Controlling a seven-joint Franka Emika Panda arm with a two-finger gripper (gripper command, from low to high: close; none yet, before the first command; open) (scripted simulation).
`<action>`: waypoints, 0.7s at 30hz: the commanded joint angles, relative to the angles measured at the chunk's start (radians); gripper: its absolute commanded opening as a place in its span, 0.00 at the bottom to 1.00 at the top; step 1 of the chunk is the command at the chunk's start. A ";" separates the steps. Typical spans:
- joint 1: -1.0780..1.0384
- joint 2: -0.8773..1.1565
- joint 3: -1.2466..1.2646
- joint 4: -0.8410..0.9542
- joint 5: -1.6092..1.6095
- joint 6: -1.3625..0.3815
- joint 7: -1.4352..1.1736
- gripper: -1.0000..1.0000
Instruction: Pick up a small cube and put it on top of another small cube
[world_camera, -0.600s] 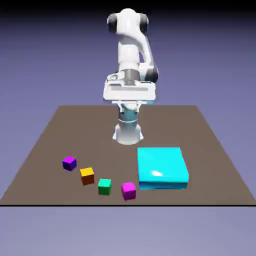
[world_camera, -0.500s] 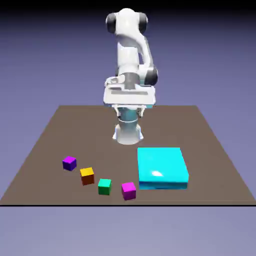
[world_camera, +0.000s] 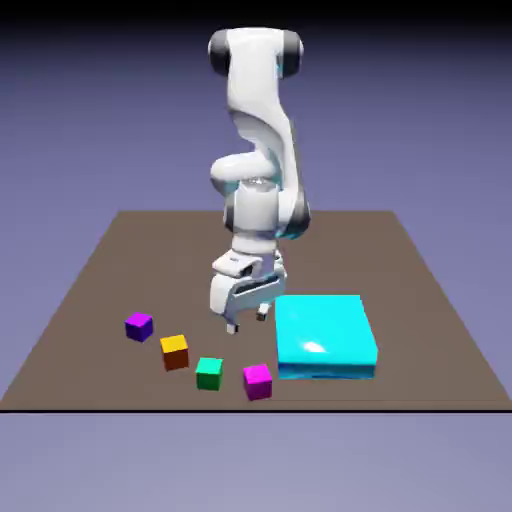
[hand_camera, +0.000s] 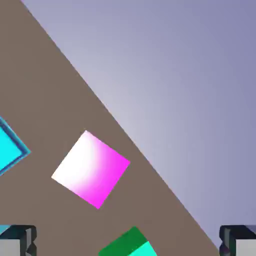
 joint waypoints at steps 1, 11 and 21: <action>0.025 0.036 -0.028 0.014 -0.013 -0.014 -0.043 0.50; 0.095 0.362 -0.130 0.116 -0.052 -0.003 -0.317 0.50; 0.163 0.268 -0.187 0.099 -0.084 -0.083 -0.304 0.00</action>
